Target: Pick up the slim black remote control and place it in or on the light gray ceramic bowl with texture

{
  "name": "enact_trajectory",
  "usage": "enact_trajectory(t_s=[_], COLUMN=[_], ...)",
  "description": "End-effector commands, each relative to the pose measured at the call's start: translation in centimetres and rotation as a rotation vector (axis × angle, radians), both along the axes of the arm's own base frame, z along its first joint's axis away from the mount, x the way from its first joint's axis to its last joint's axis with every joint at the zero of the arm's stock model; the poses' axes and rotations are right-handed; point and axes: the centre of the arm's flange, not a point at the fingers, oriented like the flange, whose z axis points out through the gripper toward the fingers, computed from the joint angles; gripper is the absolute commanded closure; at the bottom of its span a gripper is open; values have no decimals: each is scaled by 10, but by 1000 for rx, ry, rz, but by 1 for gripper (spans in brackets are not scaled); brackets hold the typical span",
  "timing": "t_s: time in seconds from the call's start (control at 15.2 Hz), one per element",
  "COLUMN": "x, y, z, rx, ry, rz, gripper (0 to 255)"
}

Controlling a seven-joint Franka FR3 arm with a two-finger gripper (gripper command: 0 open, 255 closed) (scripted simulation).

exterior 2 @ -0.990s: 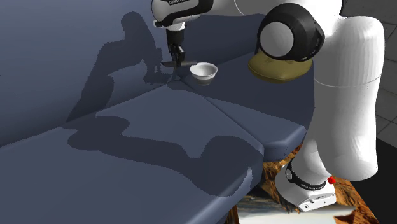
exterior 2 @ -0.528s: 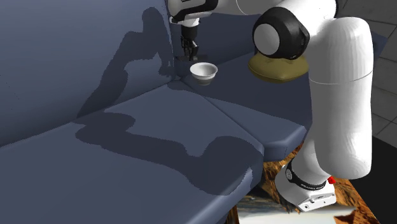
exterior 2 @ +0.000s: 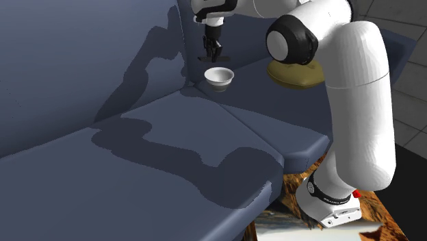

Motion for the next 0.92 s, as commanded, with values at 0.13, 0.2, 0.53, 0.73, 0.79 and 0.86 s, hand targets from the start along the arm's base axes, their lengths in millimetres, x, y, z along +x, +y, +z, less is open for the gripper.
enact_trajectory(t_s=[0.13,0.2,0.53,0.73,0.79,0.86], x=[-4,-4,-4,-4,-4,-4], y=[-6,-6,-6,-6,-6,-6], z=[-31,-36,-59,-59,-59,-59], rx=[-7,-7,-7,-7,-7,-7], ry=[7,7,7,7,7,7], rz=[-6,-6,-6,-6,-6,-6], gripper=[255,255,255,255,255,255])
